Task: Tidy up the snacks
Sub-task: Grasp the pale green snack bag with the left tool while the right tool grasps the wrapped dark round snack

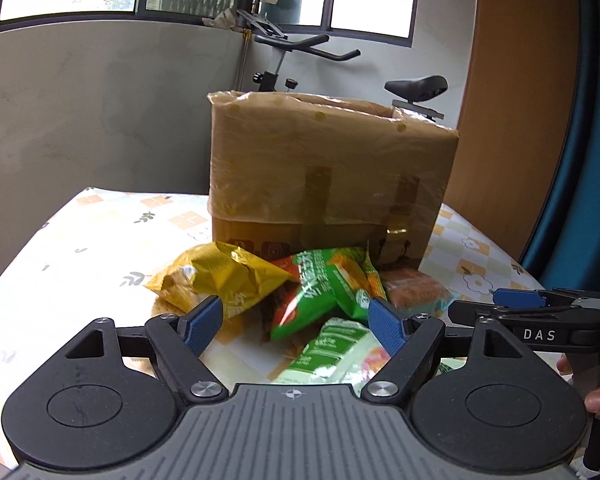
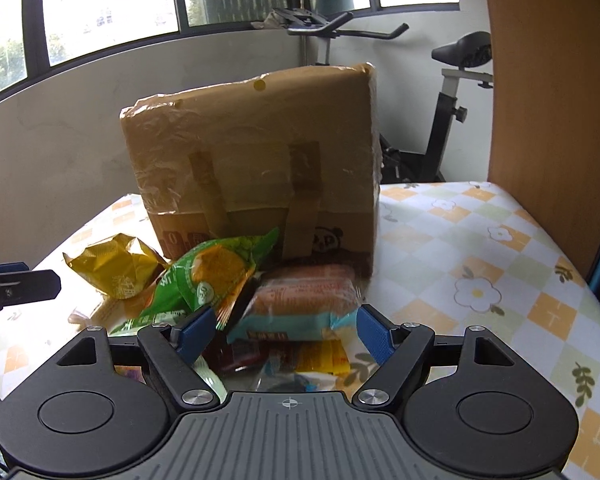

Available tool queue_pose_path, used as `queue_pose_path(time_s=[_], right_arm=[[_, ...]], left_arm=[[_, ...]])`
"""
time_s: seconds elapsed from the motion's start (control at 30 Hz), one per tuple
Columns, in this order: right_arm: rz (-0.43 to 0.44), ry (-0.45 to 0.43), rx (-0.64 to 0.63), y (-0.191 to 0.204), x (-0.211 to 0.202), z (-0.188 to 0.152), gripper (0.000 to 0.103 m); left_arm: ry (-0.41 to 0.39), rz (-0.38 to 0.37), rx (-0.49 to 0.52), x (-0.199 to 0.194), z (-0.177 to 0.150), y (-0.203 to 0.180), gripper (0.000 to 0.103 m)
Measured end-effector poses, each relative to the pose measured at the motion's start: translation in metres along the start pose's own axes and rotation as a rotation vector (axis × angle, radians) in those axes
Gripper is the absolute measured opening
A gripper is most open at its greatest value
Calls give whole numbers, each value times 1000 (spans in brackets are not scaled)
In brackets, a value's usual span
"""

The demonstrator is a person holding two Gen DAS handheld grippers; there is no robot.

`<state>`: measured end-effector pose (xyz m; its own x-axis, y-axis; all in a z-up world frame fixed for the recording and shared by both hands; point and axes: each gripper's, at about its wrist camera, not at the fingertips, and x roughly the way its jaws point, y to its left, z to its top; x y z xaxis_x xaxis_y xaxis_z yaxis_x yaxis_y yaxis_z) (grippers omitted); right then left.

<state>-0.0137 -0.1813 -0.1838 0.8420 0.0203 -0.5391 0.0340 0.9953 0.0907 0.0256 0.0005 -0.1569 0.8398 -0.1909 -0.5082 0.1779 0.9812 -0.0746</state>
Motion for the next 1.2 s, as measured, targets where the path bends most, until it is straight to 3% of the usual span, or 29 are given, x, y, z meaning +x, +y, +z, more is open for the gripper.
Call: queue_pose_path(time_s=[0.43,0.6,0.8,1.0,1.2], right_arm=[[-10,32,-13,-1,-3,-11,75],[-11,50,-9,-2,2,-14,75],[-17,63,8,-6,5,-17,75],[-16,76,24,-11,9,-20,74],[-21,104,65,-21,17,-25,74]], left_arm=[[75,-56,-4,6,-16,-5,86],[139,-107,24,19,-25,-13,88],[208,-112,27,38,-34,-14,88],[225,-95,69,59,-40,-16,99],[235,-107,71,67,-47,-18,103]])
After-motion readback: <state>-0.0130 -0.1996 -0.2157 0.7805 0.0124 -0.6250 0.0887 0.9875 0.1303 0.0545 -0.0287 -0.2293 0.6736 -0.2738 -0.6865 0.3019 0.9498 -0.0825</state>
